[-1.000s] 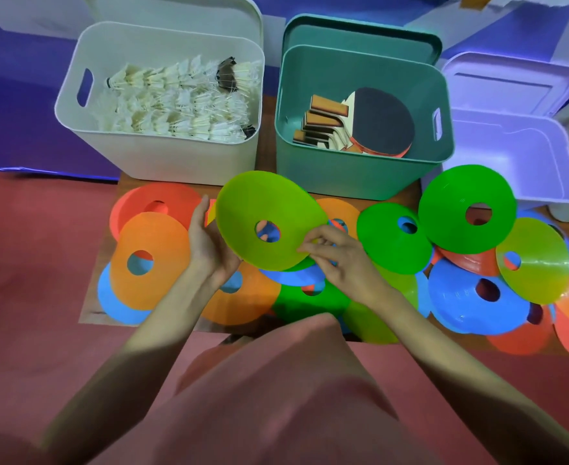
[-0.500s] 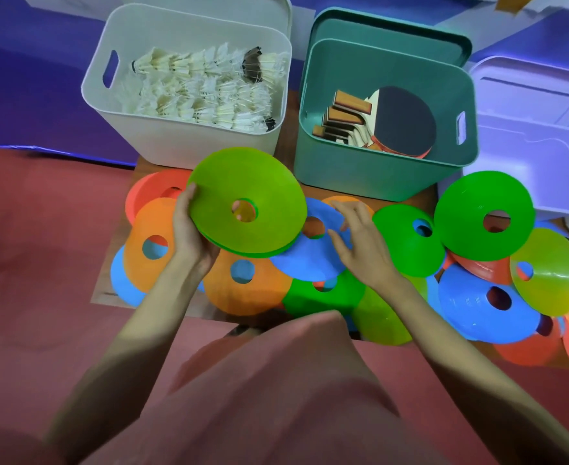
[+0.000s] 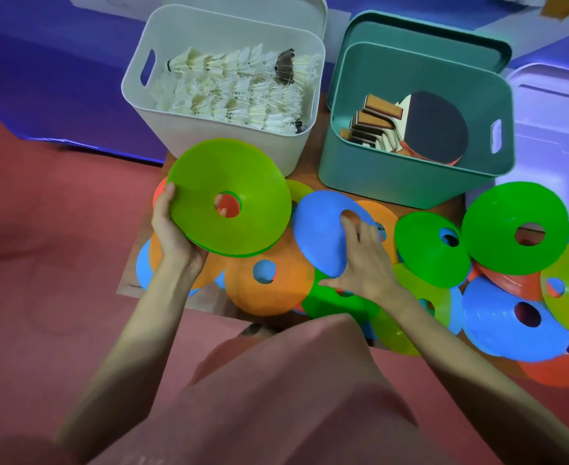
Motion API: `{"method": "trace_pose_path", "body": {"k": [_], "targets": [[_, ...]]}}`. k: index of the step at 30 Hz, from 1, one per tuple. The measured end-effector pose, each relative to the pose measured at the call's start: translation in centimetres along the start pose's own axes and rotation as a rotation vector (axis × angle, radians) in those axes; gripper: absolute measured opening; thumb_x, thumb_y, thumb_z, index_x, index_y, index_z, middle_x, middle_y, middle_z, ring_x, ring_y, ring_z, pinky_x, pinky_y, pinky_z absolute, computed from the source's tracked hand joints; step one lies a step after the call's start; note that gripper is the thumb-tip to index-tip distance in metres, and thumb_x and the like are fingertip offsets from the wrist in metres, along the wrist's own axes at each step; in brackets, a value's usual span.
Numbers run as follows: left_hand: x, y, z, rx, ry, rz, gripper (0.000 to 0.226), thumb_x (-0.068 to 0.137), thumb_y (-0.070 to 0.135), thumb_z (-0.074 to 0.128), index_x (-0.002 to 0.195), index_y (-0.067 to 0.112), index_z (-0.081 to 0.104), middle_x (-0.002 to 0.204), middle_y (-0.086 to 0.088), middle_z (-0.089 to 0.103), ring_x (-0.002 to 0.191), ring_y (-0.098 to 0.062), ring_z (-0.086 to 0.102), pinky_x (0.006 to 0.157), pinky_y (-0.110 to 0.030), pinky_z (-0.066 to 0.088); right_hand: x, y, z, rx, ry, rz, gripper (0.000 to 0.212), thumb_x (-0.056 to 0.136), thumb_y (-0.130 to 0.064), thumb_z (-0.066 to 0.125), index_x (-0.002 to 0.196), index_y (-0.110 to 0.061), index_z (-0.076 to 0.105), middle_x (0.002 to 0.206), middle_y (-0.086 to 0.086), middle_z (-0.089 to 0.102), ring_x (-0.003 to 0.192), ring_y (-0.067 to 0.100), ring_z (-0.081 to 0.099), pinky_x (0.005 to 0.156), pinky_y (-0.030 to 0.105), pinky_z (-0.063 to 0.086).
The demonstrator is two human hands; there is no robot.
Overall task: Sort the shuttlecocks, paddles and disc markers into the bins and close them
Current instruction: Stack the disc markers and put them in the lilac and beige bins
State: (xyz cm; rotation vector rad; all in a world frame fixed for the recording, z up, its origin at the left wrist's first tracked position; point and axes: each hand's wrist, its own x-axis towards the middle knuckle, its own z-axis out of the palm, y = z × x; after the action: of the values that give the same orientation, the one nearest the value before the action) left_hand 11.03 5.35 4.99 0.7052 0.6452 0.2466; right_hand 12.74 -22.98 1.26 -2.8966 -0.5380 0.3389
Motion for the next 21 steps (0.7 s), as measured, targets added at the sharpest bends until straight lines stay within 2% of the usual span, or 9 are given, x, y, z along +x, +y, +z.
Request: {"method": "trace_pose_path", "body": {"k": [3,6,8,10,12,15,17,19,21], "targets": [[0.0,0.4,-0.2,0.009,0.008,-0.010,0.036,0.095,0.032,0.043,0.115,0.012,0.065,0.127,-0.017,0.061,0.115,-0.034,0.057,0.097,-0.044,0.045,0.3,0.0,-2.5,0.180,0.214,0.028,0.105,0.052,-0.043,0.077,0.138,-0.004,0.031,0.116,0.015,0.046,0.099,0.032,0.043,0.081,0.040,0.042],[-0.3,0.1,0.1,0.028,0.004,-0.051,0.038,0.095,0.033,0.041,0.118,0.011,0.064,0.125,-0.015,0.062,0.111,-0.031,0.061,0.092,-0.040,0.050,0.2,-0.5,-5.0,0.618,0.372,0.014,0.074,0.071,-0.034,0.060,0.138,-0.015,0.037,0.109,0.005,0.049,0.093,0.017,0.046,0.073,0.027,0.041],[-0.5,-0.3,0.5,0.029,-0.016,-0.073,0.037,0.096,0.032,0.040,0.116,0.011,0.065,0.124,-0.014,0.064,0.108,-0.029,0.062,0.092,-0.039,0.052,0.3,-1.5,-6.0,0.928,0.483,0.059,0.036,0.086,-0.026,0.049,0.121,-0.020,0.051,0.105,-0.003,0.058,0.091,0.006,0.051,0.075,0.026,0.042],[-0.6,-0.7,0.9,0.045,-0.022,-0.098,0.039,0.096,0.033,0.042,0.123,0.011,0.060,0.130,-0.015,0.059,0.111,-0.031,0.059,0.096,-0.042,0.047,1.2,-2.2,-6.4,1.116,0.576,0.171,0.020,0.095,-0.019,0.043,0.108,-0.017,0.058,0.103,-0.014,0.063,0.093,-0.003,0.056,0.081,0.024,0.045],[-0.6,-1.0,1.2,0.053,-0.032,-0.159,0.045,0.093,0.037,0.046,0.128,0.010,0.057,0.131,-0.014,0.059,0.106,-0.031,0.060,0.092,-0.041,0.047,2.4,-2.7,-6.2,1.190,0.575,0.269,0.019,0.096,-0.020,0.046,0.106,-0.015,0.061,0.103,-0.011,0.066,0.094,0.001,0.060,0.083,0.024,0.049],[-0.8,-1.7,1.3,0.046,-0.042,-0.234,0.043,0.093,0.040,0.047,0.123,0.011,0.061,0.120,-0.011,0.066,0.097,-0.029,0.064,0.085,-0.040,0.050,3.9,-3.4,-5.0,1.273,0.414,0.383,0.017,0.095,-0.017,0.051,0.099,-0.005,0.062,0.089,0.002,0.066,0.076,0.002,0.060,0.072,0.024,0.049],[-0.9,-2.2,1.2,0.036,-0.044,-0.257,0.038,0.093,0.039,0.047,0.112,0.013,0.067,0.116,-0.011,0.068,0.100,-0.032,0.063,0.085,-0.042,0.049,4.7,-4.0,-3.9,1.190,0.346,0.387,0.025,0.092,-0.024,0.052,0.083,-0.003,0.061,0.083,0.015,0.059,0.076,0.011,0.053,0.071,0.031,0.042],[-1.4,-2.4,1.1,0.008,-0.052,-0.296,0.040,0.091,0.041,0.048,0.104,0.014,0.073,0.119,-0.013,0.066,0.104,-0.035,0.060,0.086,-0.044,0.048,5.4,-4.4,-2.7,1.046,0.281,0.371,0.035,0.084,-0.041,0.050,0.063,-0.012,0.052,0.074,0.011,0.049,0.074,0.016,0.043,0.069,0.034,0.032],[-1.9,-2.4,0.9,-0.012,-0.040,-0.294,0.042,0.095,0.041,0.043,0.094,0.015,0.076,0.108,-0.009,0.071,0.095,-0.030,0.066,0.079,-0.038,0.054,6.0,-4.4,-1.5,0.938,0.220,0.328,0.048,0.083,-0.047,0.048,0.063,-0.004,0.055,0.074,0.016,0.053,0.075,0.021,0.046,0.070,0.038,0.036]]}}
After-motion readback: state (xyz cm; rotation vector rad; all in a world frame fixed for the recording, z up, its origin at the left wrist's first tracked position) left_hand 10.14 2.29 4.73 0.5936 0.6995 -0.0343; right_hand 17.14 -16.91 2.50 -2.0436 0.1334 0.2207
